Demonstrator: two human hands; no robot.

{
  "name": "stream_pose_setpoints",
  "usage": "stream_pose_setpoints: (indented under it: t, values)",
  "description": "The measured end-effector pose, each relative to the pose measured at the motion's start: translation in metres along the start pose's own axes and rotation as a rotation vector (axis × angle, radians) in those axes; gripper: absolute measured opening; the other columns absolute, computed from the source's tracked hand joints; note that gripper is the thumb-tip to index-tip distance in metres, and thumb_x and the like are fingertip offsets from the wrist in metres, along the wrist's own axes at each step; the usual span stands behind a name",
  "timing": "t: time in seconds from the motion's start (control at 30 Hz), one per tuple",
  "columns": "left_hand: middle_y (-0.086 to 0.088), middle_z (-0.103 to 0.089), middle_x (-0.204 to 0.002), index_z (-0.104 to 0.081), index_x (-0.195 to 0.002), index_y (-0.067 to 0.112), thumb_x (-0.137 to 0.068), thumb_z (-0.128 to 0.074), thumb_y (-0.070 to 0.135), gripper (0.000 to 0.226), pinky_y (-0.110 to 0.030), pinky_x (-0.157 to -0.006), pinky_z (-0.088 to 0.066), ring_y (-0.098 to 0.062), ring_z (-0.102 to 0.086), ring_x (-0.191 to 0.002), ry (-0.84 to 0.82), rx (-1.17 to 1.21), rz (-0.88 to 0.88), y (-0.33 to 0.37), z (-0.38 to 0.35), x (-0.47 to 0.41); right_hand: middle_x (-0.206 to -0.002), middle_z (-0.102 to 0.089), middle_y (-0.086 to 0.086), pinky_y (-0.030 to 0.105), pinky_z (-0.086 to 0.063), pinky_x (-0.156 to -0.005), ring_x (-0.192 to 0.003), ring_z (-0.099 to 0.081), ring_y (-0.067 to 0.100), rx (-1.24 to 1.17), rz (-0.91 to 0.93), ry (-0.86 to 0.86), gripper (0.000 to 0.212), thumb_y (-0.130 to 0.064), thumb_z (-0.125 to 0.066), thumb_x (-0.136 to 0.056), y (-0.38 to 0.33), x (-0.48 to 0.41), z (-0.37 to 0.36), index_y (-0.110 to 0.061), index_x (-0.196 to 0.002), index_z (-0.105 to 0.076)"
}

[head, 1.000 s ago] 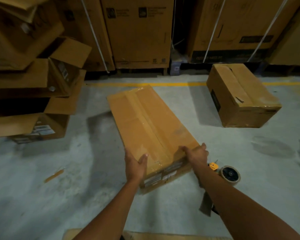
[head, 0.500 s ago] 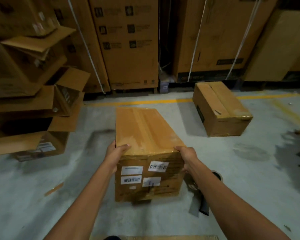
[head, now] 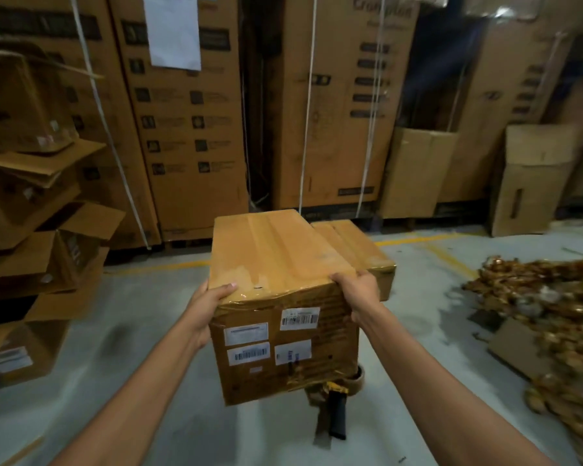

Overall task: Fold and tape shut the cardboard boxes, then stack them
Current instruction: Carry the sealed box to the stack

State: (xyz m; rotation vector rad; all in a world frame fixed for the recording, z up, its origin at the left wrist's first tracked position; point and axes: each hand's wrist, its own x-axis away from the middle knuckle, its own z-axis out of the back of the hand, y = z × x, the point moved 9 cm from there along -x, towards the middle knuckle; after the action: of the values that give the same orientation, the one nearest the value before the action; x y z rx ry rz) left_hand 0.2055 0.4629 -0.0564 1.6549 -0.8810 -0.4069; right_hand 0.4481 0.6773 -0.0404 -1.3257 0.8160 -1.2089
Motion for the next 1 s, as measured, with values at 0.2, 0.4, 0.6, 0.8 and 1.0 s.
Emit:
stream_pose_setpoints:
  t: [0.2,0.4,0.6,0.8,1.0]
  values:
    - [-0.021,-0.065,-0.118,-0.046,-0.132,0.022,-0.087,-0.071,0.012,0.052,-0.045,-0.075,-0.059,-0.038,-0.067,-0.103,-0.131,0.031,0.021,0.038,-0.055,-0.081,-0.114,-0.063,0.012,0.037,-0.056,-0.064,-0.09,-0.064,0.026,-0.077,0.038,0.08,0.07,-0.03,-0.076,-0.085,-0.051,-0.066,0.014,-0.018,-0.145,-0.042]
    - [-0.015,-0.067,-0.12,-0.044,-0.14,0.027,-0.088,-0.071,0.012,0.061,-0.048,-0.084,-0.058,-0.035,-0.068,-0.104,-0.188,-0.013,-0.002,0.052,-0.146,-0.22,-0.125,-0.061,0.012,0.052,-0.058,-0.086,-0.104,-0.063,0.032,-0.098,0.074,0.184,0.077,-0.037,-0.08,-0.079,-0.087,-0.201,0.037,-0.019,-0.145,-0.045]
    - [-0.011,-0.065,-0.125,-0.04,-0.146,0.029,-0.09,-0.07,0.012,0.066,-0.044,-0.083,-0.058,-0.031,-0.067,-0.107,-0.226,-0.021,-0.017,0.037,-0.256,-0.365,-0.123,-0.059,0.008,0.052,-0.055,-0.094,-0.108,-0.059,0.03,-0.109,0.141,0.246,0.073,-0.032,-0.078,-0.084,-0.106,-0.358,0.073,-0.012,-0.146,-0.044]
    - [-0.011,-0.062,-0.129,-0.036,-0.147,0.029,-0.092,-0.068,0.011,0.066,-0.039,-0.073,-0.059,-0.031,-0.066,-0.108,-0.237,-0.014,-0.015,-0.003,-0.336,-0.484,-0.127,-0.061,0.007,0.053,-0.056,-0.091,-0.107,-0.06,0.028,-0.071,0.182,0.266,0.066,-0.038,-0.077,-0.085,-0.102,-0.489,0.097,-0.02,-0.142,-0.05]
    - [-0.005,-0.044,-0.151,-0.014,-0.157,0.033,-0.079,-0.08,0.025,0.102,-0.053,-0.108,-0.042,-0.03,-0.05,-0.131,-0.213,0.037,0.03,-0.069,-0.374,-0.568,-0.125,-0.055,0.0,0.051,-0.052,-0.1,-0.119,-0.056,0.027,-0.063,0.24,0.187,0.056,-0.035,-0.079,-0.083,-0.072,-0.59,0.098,-0.031,-0.134,-0.057]
